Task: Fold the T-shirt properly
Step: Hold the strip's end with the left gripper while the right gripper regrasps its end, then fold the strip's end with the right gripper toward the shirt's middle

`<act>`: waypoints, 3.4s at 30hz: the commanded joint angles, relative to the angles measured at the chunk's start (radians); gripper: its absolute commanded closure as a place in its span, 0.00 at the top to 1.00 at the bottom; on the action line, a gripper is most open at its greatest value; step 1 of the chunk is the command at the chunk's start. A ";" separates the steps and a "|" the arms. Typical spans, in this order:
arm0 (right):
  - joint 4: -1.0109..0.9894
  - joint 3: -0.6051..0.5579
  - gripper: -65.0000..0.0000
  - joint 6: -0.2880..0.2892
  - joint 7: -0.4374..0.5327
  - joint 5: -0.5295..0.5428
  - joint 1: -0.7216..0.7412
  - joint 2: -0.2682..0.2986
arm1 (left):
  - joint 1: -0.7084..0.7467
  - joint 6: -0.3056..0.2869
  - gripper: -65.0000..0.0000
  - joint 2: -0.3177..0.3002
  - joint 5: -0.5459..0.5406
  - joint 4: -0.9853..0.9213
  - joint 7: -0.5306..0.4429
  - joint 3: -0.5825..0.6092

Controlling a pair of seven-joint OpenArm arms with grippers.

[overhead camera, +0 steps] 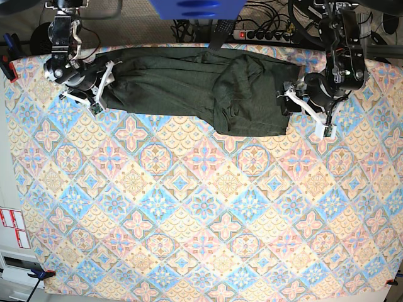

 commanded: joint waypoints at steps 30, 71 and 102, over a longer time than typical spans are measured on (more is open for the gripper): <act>0.080 0.161 0.62 -0.002 -0.034 0.127 -0.028 0.011 | -0.005 -0.005 0.62 -0.008 -0.006 -0.060 -0.077 0.061; -0.115 0.159 0.79 0.081 -0.101 0.411 0.034 0.010 | -0.005 -0.005 0.62 -0.008 -0.006 -0.060 -0.079 0.061; -0.116 0.065 0.21 0.081 -0.176 0.416 0.009 0.003 | -0.005 -0.005 0.62 -0.006 -0.006 -0.060 -0.079 0.060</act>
